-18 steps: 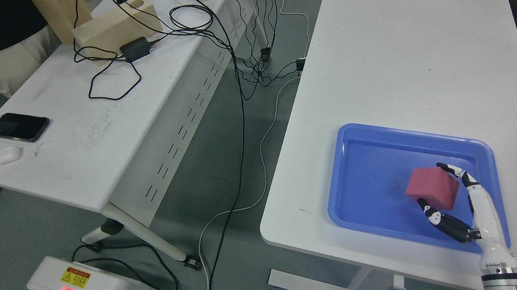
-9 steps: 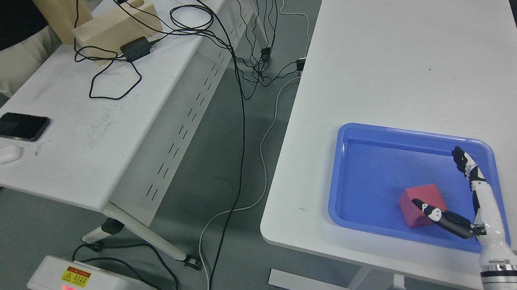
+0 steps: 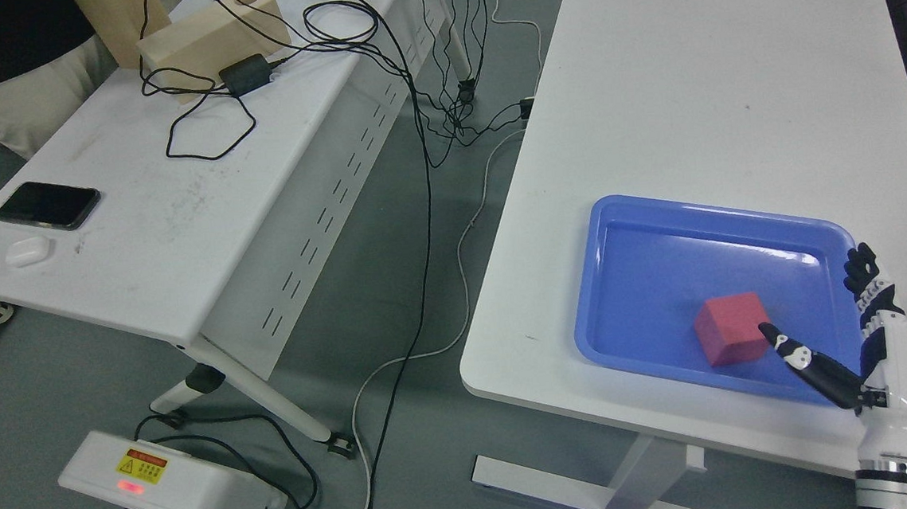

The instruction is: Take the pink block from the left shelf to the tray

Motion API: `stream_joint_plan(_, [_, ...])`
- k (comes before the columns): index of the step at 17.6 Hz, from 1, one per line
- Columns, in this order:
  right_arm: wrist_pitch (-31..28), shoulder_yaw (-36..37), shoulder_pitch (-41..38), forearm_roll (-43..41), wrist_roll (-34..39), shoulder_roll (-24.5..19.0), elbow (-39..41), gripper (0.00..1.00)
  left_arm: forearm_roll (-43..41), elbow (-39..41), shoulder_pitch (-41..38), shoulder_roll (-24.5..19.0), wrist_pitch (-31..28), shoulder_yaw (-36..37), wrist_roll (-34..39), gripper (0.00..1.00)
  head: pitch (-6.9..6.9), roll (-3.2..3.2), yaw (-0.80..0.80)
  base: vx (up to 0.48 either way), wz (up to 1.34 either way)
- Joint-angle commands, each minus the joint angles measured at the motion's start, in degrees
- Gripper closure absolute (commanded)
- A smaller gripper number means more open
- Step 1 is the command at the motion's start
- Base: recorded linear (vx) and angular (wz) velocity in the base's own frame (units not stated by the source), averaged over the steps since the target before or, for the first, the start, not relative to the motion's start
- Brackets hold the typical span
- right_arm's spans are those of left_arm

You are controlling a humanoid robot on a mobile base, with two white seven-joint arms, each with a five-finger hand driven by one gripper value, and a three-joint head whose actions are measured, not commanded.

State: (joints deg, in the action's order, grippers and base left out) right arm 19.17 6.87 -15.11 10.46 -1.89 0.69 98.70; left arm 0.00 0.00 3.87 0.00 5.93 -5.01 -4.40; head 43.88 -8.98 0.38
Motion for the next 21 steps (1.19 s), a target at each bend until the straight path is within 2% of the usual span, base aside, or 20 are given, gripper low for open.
stream_joint_plan(1, [-1.32,0.25,-0.01,-1.85,-0.13,0.31,0.09,0.00,0.44,1.00,0.00,-1.00,-0.04,0.00,0.01,0.00,0.00,0.00,0.00,-0.147,0.00])
stream_joint_plan(4, [-2.29,0.34,-0.01,-1.85,-0.04,0.31,0.09,0.00,0.44,1.00,0.00,-1.00,-0.04,0.00,0.01,0.00,0.00,0.00,0.00,-0.155,-0.08])
stream_joint_plan(10, [-10.55,0.77,-0.01,-1.85,1.54,0.31,0.00,0.00,0.44,1.00,0.00,-1.00,-0.04,0.00,0.01,0.00,0.00,0.00,0.00,-0.208,0.06])
stream_joint_plan(21, [-10.73,1.74,-0.27,-1.85,1.54,0.31,0.00,0.00,0.44,1.00,0.00,-1.00,-0.04,0.00,0.01,0.00,0.00,0.00,0.00,-0.140,-0.09])
